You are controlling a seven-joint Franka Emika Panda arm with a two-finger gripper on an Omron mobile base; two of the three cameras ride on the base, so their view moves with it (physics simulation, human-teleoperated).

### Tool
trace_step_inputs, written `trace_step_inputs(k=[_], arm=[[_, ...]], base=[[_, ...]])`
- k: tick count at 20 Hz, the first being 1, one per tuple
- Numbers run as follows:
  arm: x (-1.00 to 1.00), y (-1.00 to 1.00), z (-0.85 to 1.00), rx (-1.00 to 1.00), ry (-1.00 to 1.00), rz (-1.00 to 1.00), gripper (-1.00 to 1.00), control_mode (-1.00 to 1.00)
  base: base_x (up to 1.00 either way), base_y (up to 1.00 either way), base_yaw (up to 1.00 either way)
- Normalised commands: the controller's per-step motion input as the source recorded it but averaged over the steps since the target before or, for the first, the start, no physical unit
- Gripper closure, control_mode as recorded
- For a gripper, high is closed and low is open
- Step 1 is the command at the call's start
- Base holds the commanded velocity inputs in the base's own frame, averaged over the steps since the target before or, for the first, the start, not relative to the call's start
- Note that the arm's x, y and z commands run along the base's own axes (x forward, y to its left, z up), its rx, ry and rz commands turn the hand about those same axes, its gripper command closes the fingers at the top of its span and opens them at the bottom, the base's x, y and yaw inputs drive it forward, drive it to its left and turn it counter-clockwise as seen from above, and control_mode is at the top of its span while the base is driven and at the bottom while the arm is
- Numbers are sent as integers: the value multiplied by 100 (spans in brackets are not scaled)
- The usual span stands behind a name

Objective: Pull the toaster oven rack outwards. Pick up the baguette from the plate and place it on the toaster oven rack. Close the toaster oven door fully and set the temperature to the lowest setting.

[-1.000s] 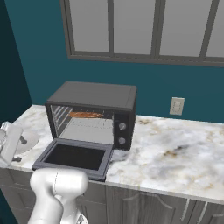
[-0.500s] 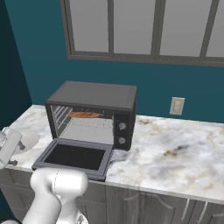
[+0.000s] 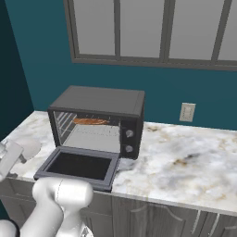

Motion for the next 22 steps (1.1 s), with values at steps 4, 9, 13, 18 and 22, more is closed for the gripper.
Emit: trace_step_inputs(k=[4, 9, 13, 18, 22], arm=[[5, 1, -36, -4, 9, 0, -100, -100], [18, 6, -33, -5, 11, 0, -100, -100], [31, 10, -25, -6, 11, 0, -100, -100], [31, 13, -23, -8, 6, 0, -100, -100], [21, 16, -23, -5, 0, 0, -100, -100]], base=[[0, 0, 0], [0, 0, 0], [0, 0, 0], [0, 0, 0], [0, 0, 0]])
